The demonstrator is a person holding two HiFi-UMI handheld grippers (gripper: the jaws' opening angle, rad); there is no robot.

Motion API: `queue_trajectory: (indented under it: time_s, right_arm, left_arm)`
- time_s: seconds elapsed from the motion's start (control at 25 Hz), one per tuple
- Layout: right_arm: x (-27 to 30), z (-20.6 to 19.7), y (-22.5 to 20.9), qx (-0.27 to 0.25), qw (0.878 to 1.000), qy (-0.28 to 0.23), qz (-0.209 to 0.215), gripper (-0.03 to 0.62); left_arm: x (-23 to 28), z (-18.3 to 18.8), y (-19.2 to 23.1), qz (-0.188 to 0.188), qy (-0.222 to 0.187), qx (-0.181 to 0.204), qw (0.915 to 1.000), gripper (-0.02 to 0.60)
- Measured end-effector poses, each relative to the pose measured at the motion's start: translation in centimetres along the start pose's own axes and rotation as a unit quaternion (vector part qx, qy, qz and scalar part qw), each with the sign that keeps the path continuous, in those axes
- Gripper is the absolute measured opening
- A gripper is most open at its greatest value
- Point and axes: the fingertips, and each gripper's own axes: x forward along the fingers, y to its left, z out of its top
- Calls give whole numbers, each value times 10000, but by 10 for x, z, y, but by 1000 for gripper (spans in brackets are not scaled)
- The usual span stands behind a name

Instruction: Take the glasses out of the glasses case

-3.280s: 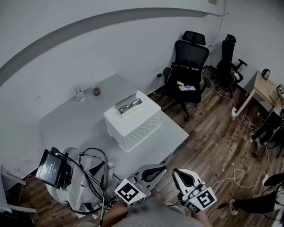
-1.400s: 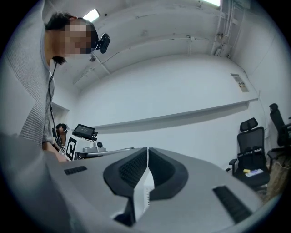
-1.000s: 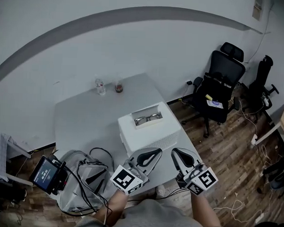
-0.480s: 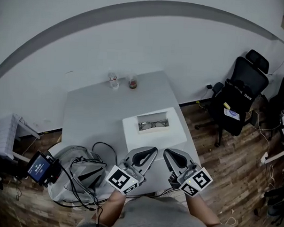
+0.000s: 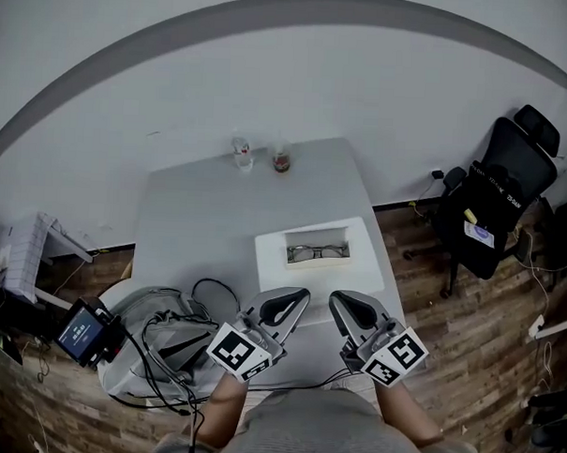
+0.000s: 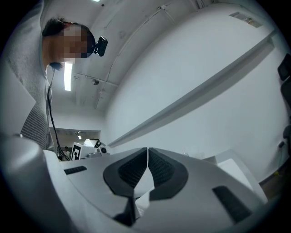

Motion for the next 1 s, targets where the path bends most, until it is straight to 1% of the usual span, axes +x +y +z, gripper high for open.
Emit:
queue_trajectory:
  time_s: [0.12,0.24,0.6,0.76,0.8,0.88,1.0]
  right_arm:
    - [2,-1,-3,9,10000,-11,-56,14]
    - [5,-3,-5,-84,9999,37,-70,14]
    - [12,-7,-10,-142,9998,105,-119,14]
    - [12,-9,-12,-139,9997,125,-145,14]
    - [12,-10,-12,-132,9997,126,-147,14]
    - [11,-13,-13,-119,9997,140,-136,14]
    - [10,-16,-16,-108,9997,167,-121,14]
  left_arm:
    - [5,-2,5,-188,158,63,9997,17]
    - [10,-3,8,-289,210,88,9993,17]
    - [10,-8,18,-323,287,91,9990,17]
    - [12,-10,26,-406,459,254,9978,17]
    - [13,-10,28,-484,521,293,9970,17]
    - [18,-12,30,-753,701,329,9941,17]
    - [28,-21,26,-1303,1170,382,9838,17]
